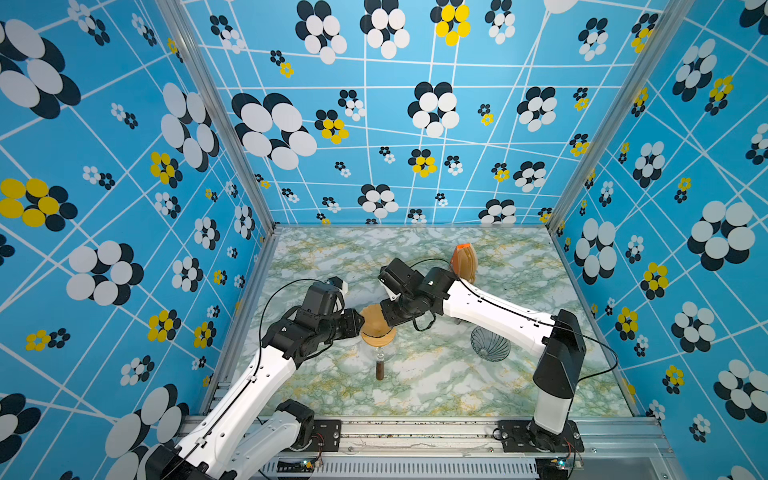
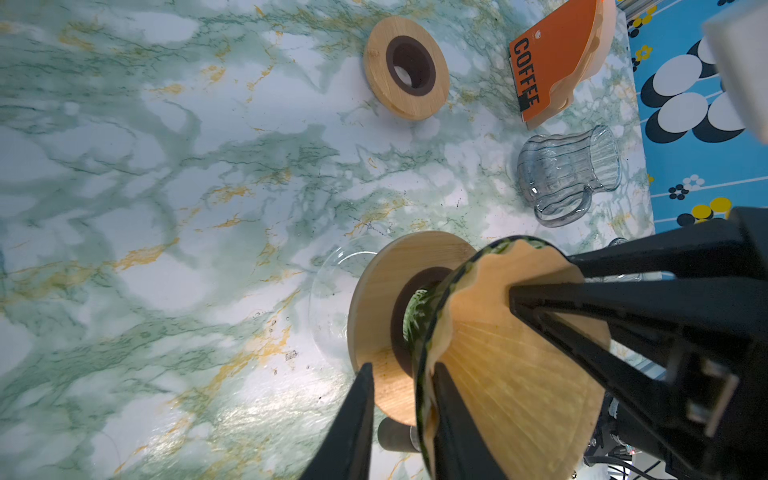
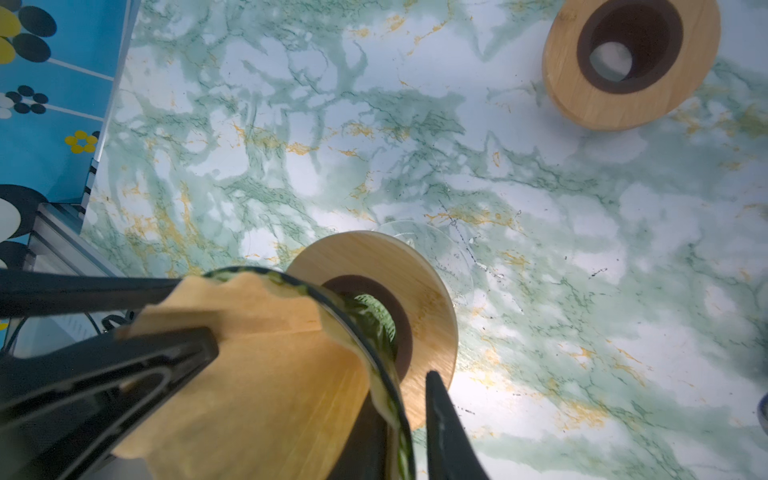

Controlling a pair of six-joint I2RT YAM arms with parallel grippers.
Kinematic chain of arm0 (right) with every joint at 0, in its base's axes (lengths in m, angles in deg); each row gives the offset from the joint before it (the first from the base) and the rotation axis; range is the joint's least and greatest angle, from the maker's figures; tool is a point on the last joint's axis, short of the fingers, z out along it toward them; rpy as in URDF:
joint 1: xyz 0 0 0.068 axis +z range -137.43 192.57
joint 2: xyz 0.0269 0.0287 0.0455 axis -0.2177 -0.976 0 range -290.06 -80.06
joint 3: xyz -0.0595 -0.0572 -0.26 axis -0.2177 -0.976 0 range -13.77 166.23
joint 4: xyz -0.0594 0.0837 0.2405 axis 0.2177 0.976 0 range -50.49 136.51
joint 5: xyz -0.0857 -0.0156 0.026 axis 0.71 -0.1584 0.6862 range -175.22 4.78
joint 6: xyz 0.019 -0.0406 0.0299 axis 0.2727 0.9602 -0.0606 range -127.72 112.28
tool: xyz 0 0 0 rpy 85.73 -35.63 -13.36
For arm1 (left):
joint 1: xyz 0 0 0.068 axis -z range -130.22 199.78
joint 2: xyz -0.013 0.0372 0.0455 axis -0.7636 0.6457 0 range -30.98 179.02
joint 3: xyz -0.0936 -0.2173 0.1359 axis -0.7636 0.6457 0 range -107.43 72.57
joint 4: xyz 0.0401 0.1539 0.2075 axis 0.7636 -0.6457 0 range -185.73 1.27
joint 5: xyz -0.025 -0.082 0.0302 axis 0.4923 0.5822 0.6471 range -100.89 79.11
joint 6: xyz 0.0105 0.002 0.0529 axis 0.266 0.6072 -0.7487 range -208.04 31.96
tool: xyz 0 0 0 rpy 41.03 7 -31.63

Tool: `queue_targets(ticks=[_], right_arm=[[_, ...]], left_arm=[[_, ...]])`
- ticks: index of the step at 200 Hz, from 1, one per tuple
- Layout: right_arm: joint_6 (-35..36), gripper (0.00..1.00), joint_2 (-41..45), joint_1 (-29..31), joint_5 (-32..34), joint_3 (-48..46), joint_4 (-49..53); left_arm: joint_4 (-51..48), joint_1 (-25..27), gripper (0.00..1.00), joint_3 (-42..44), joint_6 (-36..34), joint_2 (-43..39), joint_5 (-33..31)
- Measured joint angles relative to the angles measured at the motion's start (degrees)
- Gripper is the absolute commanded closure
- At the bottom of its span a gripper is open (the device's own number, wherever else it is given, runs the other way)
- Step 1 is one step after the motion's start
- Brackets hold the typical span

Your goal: Place the coffee filter in the dripper

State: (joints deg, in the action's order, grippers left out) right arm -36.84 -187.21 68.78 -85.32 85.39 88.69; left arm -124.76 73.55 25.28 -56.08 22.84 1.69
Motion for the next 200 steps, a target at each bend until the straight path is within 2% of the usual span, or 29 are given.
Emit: queue_targets(ticks=[39,127,171,200], right_arm=[[0.2,0.86,0.0,0.0,0.0,0.0,-0.2],[0.2,0.86,0.0,0.0,0.0,0.0,-0.4],[0.2,0.86,0.0,0.0,0.0,-0.1,-0.6],[0.2,0.82,0.0,0.0,0.1,-0.2,-0.7]], left_arm=[[0.0,0.2,0.74,0.0,0.0,0.0,0.0],[0.0,0.3,0.73,0.0,0.0,0.0,0.0],[-0.2,0.3,0.72,0.0,0.0,0.0,0.0],[-0.5,0.3,0.68,0.0,-0.2,0.1,-0.1]])
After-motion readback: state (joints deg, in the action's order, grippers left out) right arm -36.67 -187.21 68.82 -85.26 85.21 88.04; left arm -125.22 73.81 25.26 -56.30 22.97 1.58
